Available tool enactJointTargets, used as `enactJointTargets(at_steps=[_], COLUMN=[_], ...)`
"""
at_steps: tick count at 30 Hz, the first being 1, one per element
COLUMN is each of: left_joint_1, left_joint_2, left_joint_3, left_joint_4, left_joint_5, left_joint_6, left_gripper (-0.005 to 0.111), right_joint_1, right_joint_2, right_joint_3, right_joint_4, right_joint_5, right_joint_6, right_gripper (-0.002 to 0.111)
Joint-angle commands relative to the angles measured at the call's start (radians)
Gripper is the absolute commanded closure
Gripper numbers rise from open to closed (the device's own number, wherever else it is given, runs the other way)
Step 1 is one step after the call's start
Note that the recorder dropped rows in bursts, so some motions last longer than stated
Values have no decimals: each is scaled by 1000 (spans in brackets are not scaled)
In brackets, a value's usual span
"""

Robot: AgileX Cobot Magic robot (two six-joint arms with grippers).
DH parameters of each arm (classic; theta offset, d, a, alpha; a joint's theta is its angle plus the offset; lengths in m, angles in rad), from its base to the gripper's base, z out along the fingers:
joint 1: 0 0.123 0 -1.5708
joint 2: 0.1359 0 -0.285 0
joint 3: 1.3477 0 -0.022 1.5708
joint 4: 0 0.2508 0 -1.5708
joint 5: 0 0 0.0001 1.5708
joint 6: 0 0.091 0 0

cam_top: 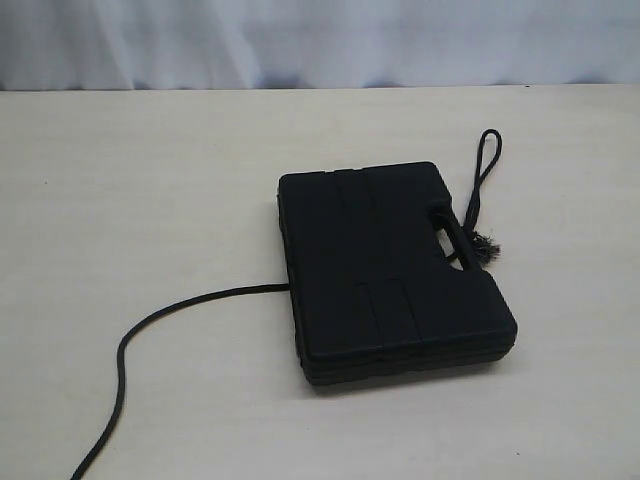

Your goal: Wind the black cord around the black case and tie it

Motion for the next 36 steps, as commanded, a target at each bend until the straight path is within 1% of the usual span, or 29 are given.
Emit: enactJointTargets(at_steps=[1,4,8,10,13,15,18,21,25,28,31,36], left_joint_1=[3,3,3,3,3,3,3,3,3,3,3,3], left_joint_2=[0,0,0,0,0,0,0,0,0,0,0,0], left_joint_3=[2,2,2,2,2,2,2,2,2,2,2,2], left_joint_4=[-15,-15,-15,-15,-10,-7,28,35,35,35,38,38], left_joint_5=[-23,-39,-45,-27,-2,12,22,25,25,25,25,25], left_joint_6=[-8,-8,-8,-8,-8,-8,-8,-8,-8,-3,-2,4], left_gripper=[107,107,107,107,107,107,107,107,107,107,107,107], right_joint_1=[-1,-1,-1,-1,-1,-1,-1,-1,-1,-1,-1,-1], right_joint_2=[-4,-4,-4,-4,-4,-4,46,165,380,561,761,1060], right_joint_3=[1,1,1,1,-9,-70,-183,-294,-409,-488,-579,-772], right_joint_4=[3,40,228,271,261,242,103,15,-9,-15,-113,-199], right_joint_5=[-11,-75,-227,-302,-380,-400,-412,-398,-381,-323,-229,33], right_joint_6=[-3,22,63,89,186,222,234,264,264,264,264,247], right_gripper=[104,104,104,104,104,104,104,104,104,104,104,104])
